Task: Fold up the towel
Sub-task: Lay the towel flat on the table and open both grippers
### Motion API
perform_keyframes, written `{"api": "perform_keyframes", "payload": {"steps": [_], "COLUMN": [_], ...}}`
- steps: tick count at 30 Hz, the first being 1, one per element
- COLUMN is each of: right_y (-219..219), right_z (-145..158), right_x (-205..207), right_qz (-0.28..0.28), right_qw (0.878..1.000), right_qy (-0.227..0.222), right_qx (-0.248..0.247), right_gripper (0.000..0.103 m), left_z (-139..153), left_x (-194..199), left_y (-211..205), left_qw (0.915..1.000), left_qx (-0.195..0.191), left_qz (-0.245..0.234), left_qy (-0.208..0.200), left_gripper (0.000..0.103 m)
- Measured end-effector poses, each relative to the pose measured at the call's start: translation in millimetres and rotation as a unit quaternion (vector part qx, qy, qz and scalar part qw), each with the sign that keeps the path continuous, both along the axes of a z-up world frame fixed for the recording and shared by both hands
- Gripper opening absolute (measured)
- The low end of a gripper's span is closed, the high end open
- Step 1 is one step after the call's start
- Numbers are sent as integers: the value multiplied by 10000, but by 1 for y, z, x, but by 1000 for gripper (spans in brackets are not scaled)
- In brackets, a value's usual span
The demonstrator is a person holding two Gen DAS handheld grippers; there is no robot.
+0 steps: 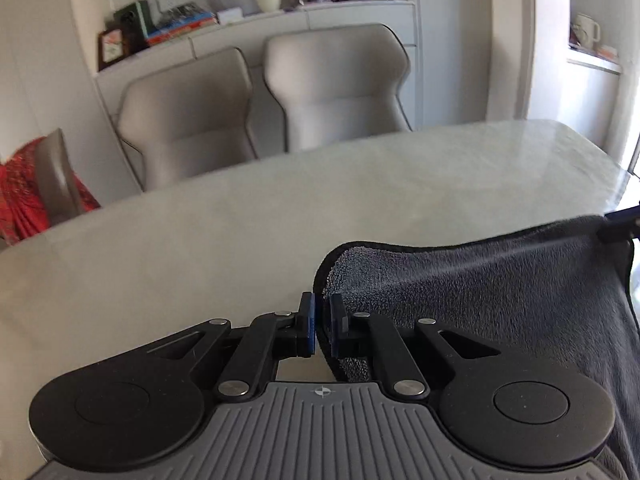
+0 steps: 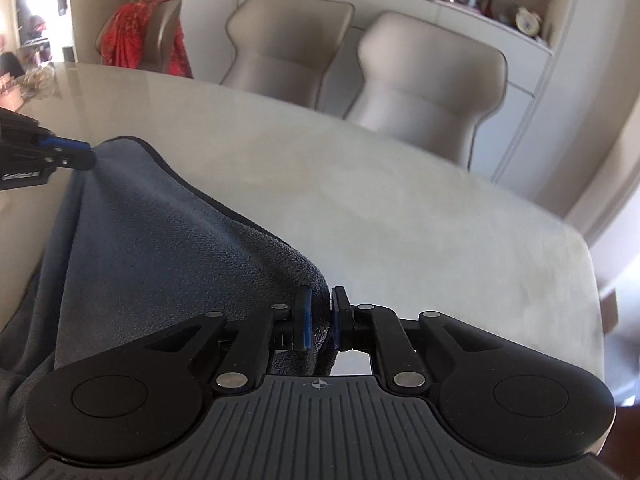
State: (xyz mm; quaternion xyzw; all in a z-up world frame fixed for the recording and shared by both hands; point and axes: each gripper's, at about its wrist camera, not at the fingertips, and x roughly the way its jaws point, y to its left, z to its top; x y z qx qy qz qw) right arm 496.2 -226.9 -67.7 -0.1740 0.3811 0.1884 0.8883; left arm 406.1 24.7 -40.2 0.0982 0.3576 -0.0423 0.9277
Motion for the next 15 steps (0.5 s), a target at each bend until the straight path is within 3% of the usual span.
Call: {"api": "perform_keyframes", "payload": {"steps": [3, 7, 8, 10, 12, 15], "right_y": [18, 30, 28, 22, 9, -12], "right_z": [-5, -16, -13, -6, 0, 8], "right_x": [19, 26, 20, 5, -22, -67], "right_qz": [145, 130, 114, 74, -40, -265], "right_qw": [9995, 9978, 9982, 9990, 9998, 9957], "right_qy": [-42, 24, 16, -6, 112, 594], "right_qx": [-275, -647, -594, -441, -169, 658], "right_gripper": [12, 17, 19, 41, 43, 43], "left_z": [-3, -15, -15, -12, -7, -7], "left_x": [5, 18, 16, 15, -1, -45], "left_y": [7, 3, 1, 3, 6, 13], "left_qw": [9999, 9997, 9997, 9996, 9994, 9973], "left_qx": [-92, -87, -62, -150, -275, -596], "left_qz": [124, 124, 96, 33, -31, -30], "left_qy": [-12, 195, 221, 216, 210, 417], "left_gripper": [7, 15, 17, 34, 51, 55]}}
